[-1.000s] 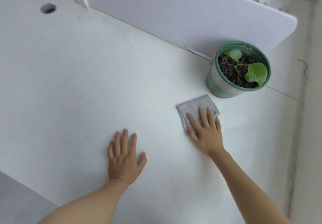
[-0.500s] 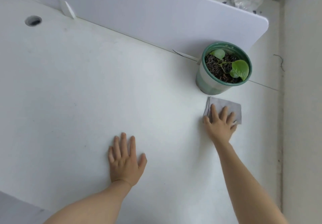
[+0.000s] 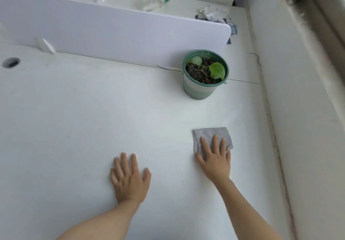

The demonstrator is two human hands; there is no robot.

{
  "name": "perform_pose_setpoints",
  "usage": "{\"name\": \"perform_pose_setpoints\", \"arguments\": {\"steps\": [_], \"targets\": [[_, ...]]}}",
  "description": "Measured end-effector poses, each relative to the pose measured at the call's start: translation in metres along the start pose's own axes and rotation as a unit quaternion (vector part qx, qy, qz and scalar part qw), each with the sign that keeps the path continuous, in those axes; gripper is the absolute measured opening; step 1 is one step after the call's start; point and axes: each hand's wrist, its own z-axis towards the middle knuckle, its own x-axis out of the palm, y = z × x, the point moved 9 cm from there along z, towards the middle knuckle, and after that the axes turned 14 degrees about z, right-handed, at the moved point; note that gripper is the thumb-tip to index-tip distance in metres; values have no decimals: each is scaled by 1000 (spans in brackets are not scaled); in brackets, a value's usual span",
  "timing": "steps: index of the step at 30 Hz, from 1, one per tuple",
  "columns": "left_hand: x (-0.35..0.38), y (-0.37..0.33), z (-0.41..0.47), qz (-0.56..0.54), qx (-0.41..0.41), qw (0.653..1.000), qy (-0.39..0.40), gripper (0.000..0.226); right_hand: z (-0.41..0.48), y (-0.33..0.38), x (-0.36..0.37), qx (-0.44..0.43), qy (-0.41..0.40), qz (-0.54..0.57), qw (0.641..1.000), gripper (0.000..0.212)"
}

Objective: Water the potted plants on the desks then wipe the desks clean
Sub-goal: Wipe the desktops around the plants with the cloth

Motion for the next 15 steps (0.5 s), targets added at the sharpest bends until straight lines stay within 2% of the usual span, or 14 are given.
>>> {"name": "perform_pose_setpoints", "arguments": {"steps": [3,6,8,10,12,15], "targets": [[1,-1,-1,-6,4,1000,26,64,-6,-51,-24,103,-45,34,993,59],[1,-3,-4,-23,14,998,49,64,-31,-44,-11,154,-69,51,984,55],[1,-3,-3,-38,20,998,54,65,-51,-22,4,126,-78,48,988,48],[2,-3,-3,-50,19,997,48,67,-71,-1,12,50,-106,35,992,40],[1,-2,-3,-62,15,997,35,71,-89,6,24,17,-79,21,997,30],[-4,2,-5,-61,3,998,17,80,-111,14,28,-45,-81,12,996,35]]}}
